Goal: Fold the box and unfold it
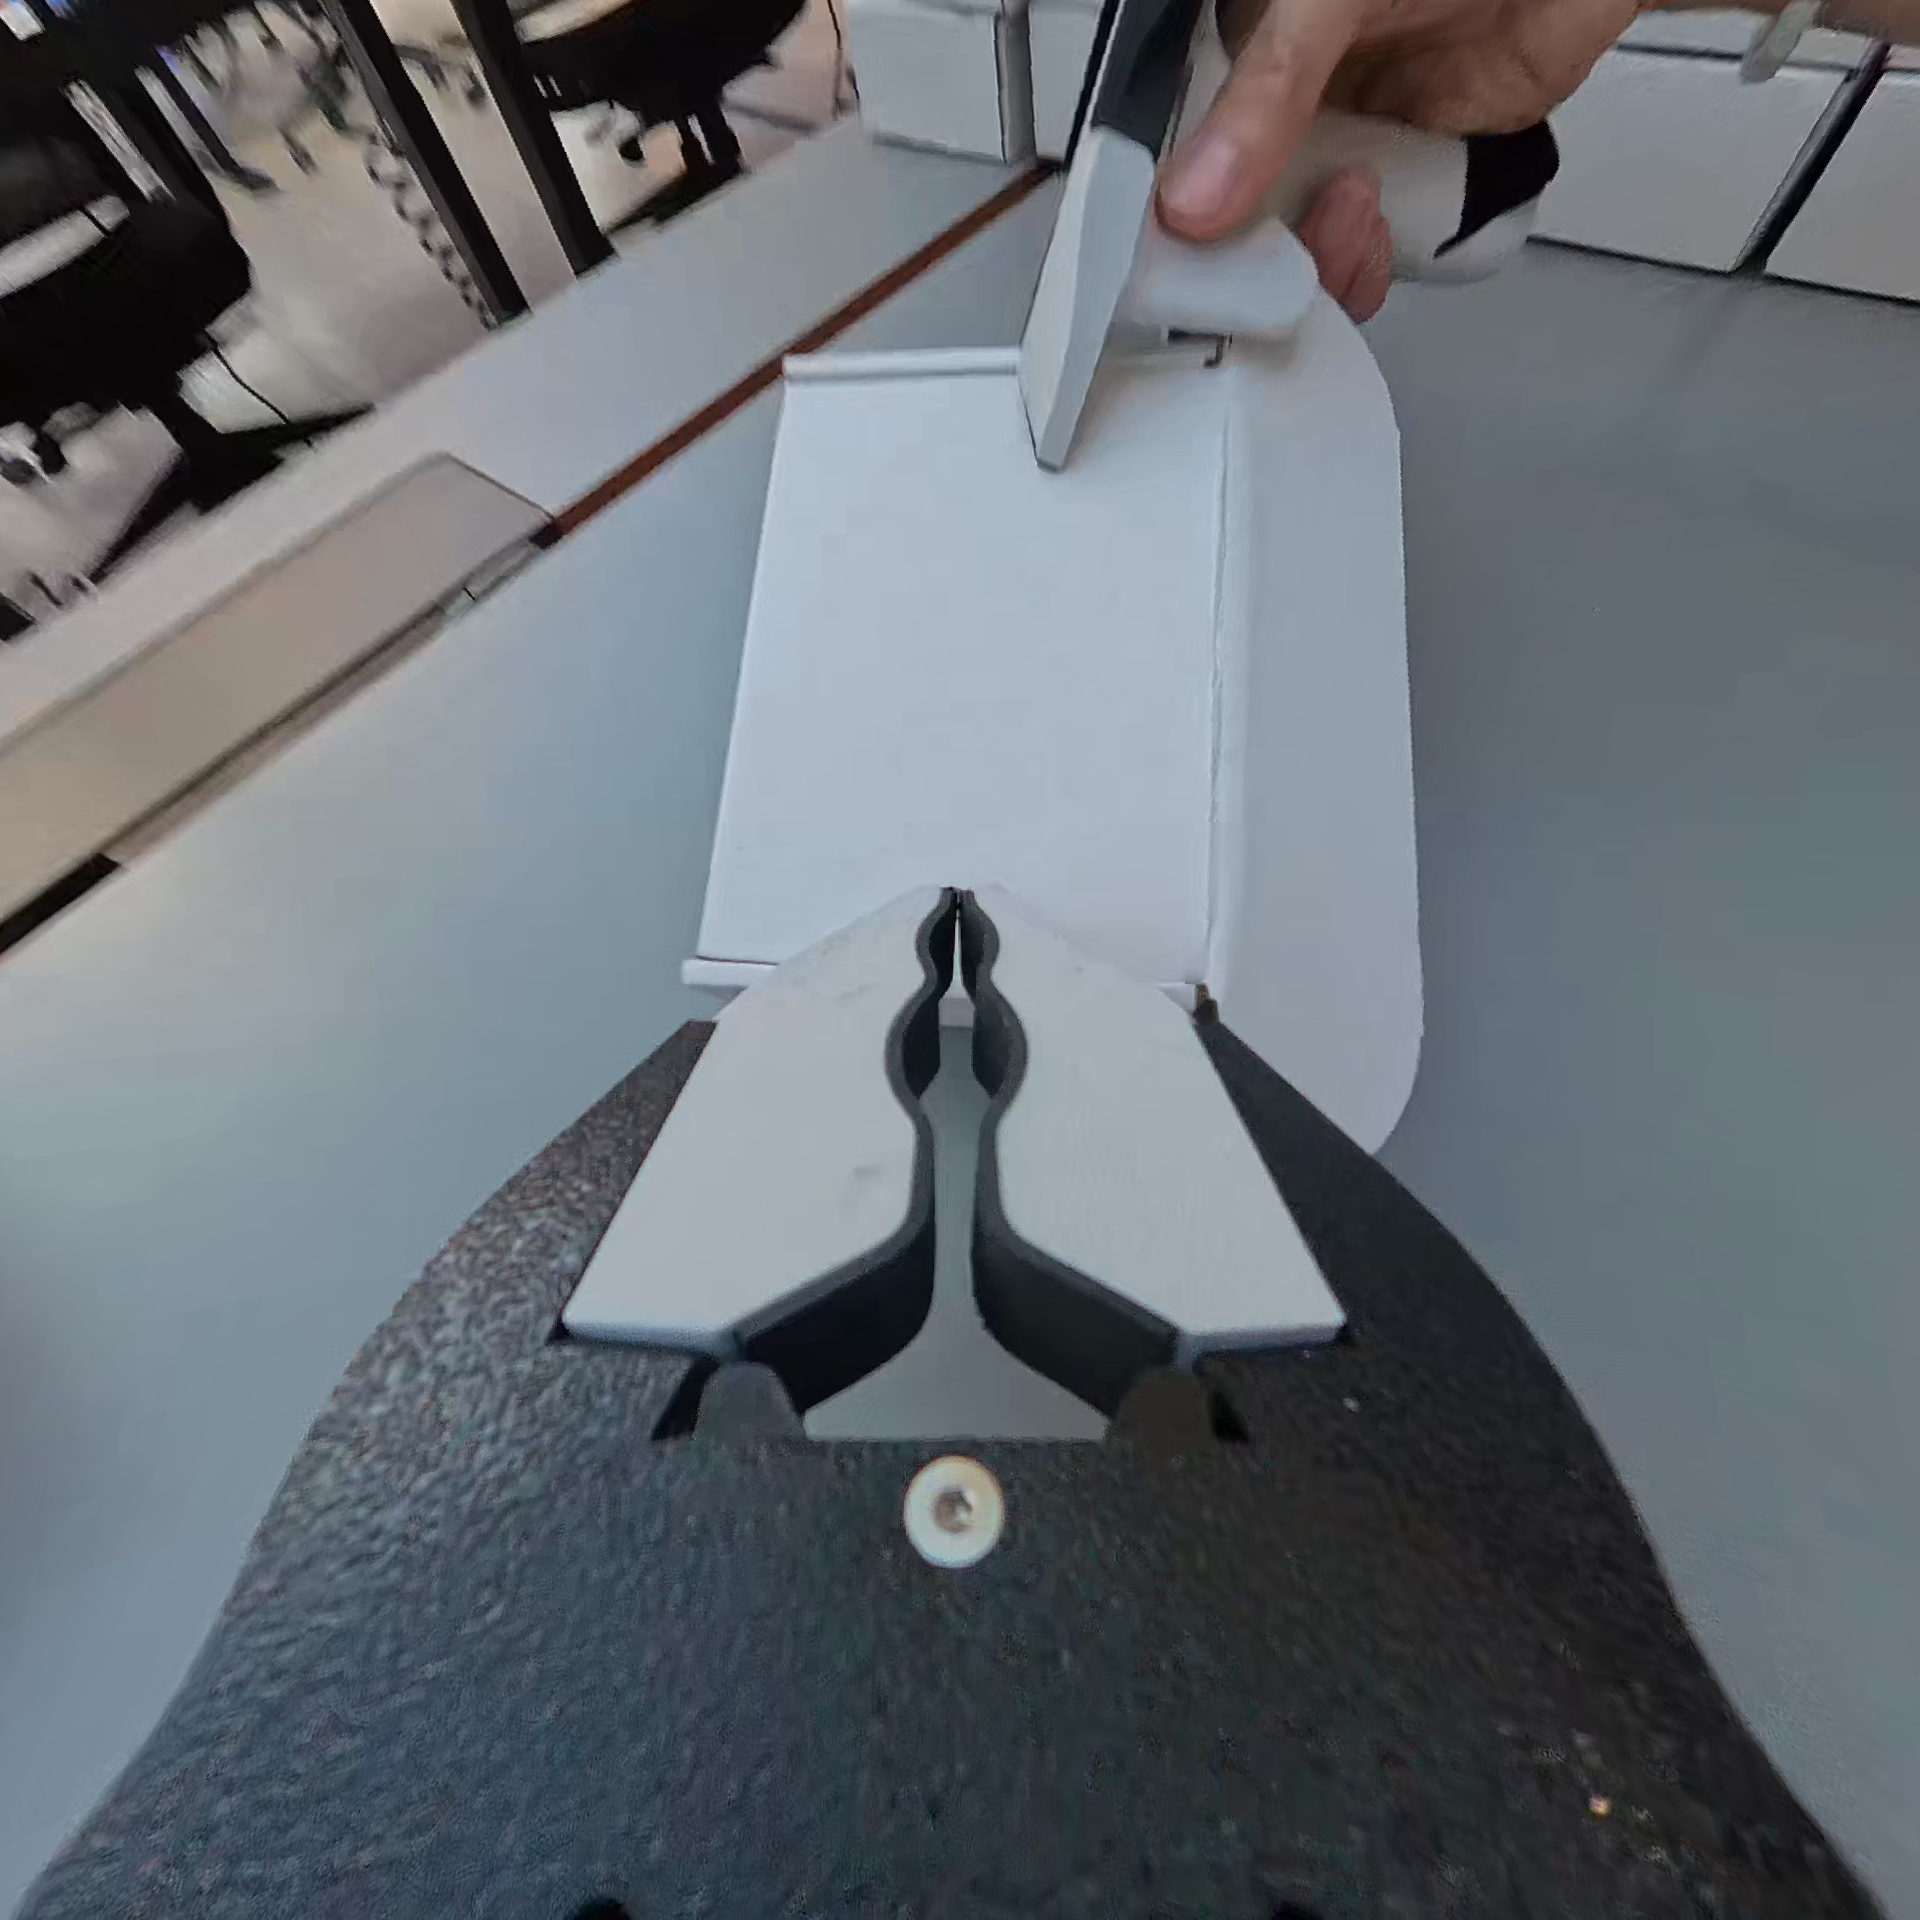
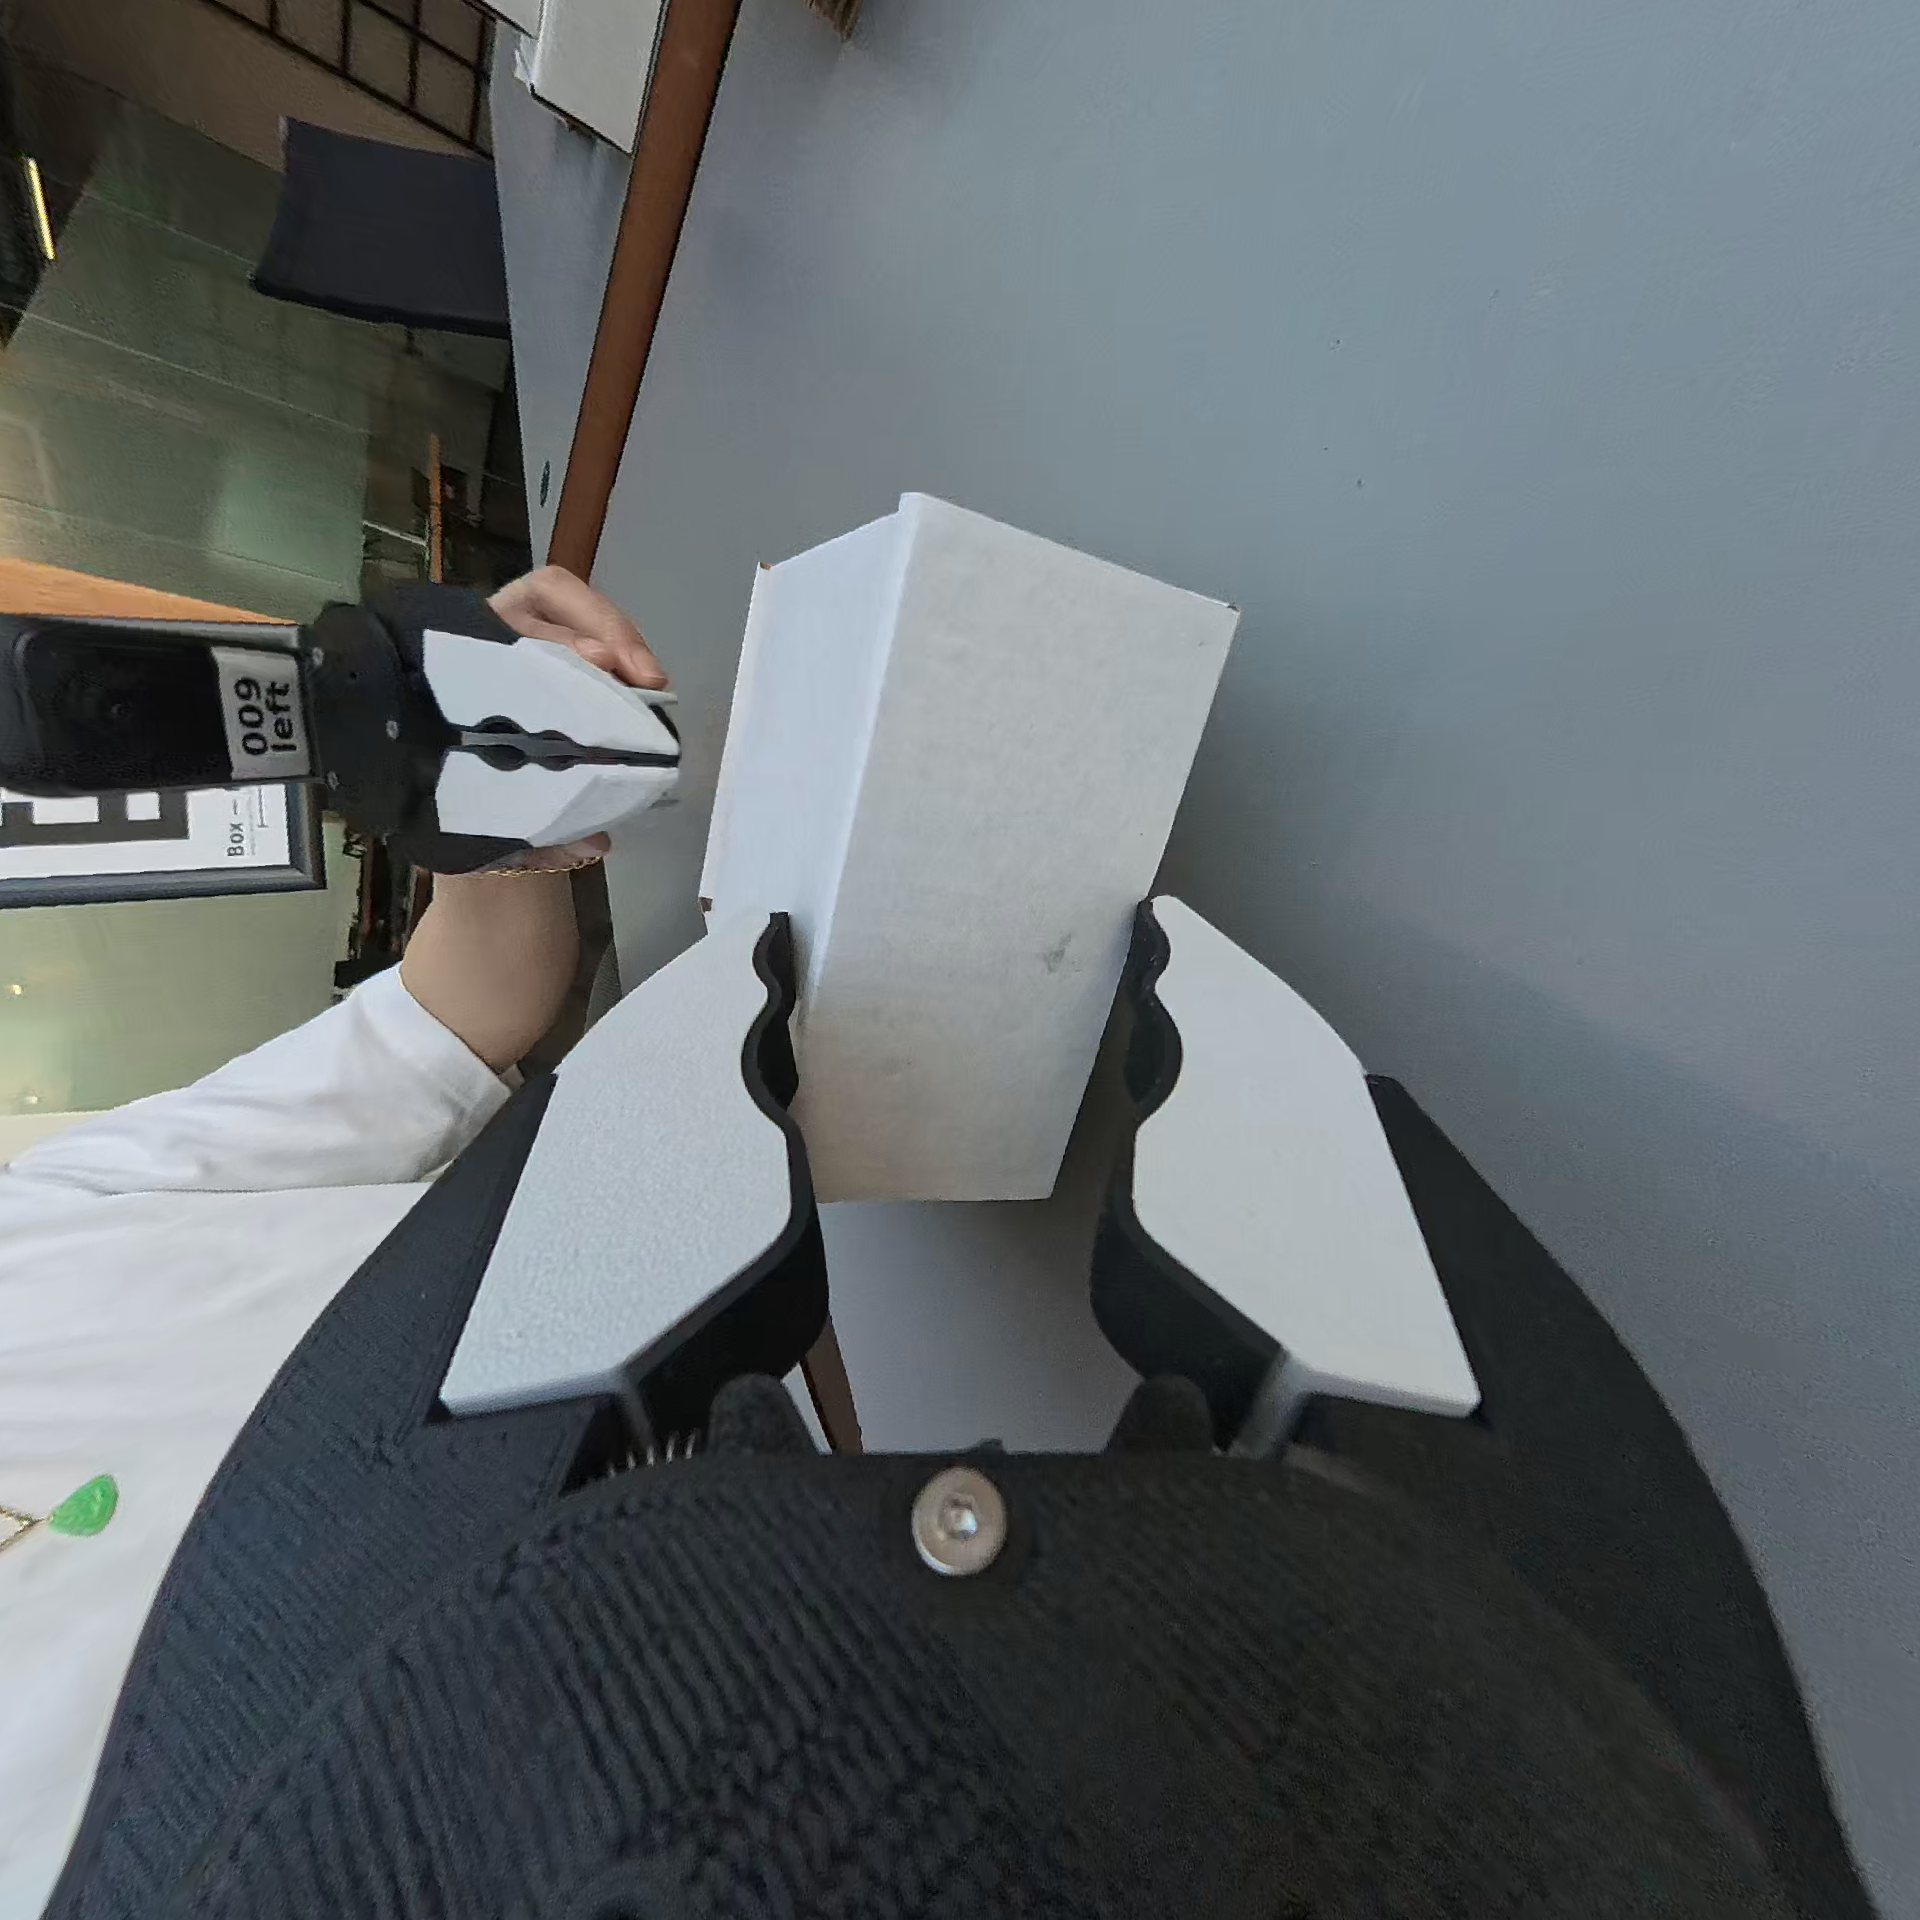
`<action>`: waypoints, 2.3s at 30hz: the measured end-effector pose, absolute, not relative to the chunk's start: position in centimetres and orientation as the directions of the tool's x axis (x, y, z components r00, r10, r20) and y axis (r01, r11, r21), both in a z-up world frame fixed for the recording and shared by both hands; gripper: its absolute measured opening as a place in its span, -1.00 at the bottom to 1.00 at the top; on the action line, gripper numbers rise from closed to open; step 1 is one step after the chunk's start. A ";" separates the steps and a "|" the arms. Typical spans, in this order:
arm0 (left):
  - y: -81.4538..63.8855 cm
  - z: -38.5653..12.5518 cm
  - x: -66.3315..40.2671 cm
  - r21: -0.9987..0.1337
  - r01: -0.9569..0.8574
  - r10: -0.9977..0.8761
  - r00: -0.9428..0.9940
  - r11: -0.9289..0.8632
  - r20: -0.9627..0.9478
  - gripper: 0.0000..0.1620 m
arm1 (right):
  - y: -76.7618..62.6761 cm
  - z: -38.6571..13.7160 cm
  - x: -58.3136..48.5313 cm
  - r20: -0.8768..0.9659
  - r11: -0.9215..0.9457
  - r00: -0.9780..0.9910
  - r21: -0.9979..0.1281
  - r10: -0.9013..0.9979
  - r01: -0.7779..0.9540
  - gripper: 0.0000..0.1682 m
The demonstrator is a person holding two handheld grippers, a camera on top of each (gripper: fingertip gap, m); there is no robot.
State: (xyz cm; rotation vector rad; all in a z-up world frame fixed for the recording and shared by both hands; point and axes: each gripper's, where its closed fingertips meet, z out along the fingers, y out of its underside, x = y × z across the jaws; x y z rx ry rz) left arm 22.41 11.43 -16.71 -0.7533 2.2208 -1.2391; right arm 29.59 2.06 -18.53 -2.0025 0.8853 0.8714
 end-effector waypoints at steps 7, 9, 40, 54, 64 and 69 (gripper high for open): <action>12.7 -10.1 18.5 -0.646 0.398 -0.418 -0.522 0.652 -0.743 -0.36 | 1.4 -15.6 28.3 -0.911 -0.428 0.385 -0.292 -0.148 -0.855 -0.26; 12.9 -10.0 17.6 -0.423 0.489 -0.269 -0.355 0.763 -0.895 -0.21 | 1.3 -14.8 27.6 -0.932 -0.424 0.352 -0.287 -0.083 -0.859 -0.26; 11.9 -8.3 16.2 -0.931 0.199 -0.549 -0.762 0.307 -0.344 -0.17 | -2.0 -5.4 27.7 -0.481 -0.031 0.876 -0.877 0.030 -0.480 0.13; 13.1 -16.4 16.7 -0.926 -0.068 -0.462 -0.879 0.372 -0.121 -0.19 | 0.4 -11.7 24.1 0.070 -0.267 0.997 -0.962 -0.019 0.062 -0.33; 13.2 -16.5 16.7 -0.913 -0.083 -0.437 -0.892 0.400 -0.110 -0.18 | 1.5 -11.4 23.0 0.215 -0.286 0.975 -0.932 0.062 0.224 -0.94; 13.1 -16.6 16.7 -0.905 -0.101 -0.433 -0.896 0.414 -0.099 -0.19 | 1.2 -10.9 22.9 0.223 -0.257 0.974 -0.939 0.043 0.227 -0.87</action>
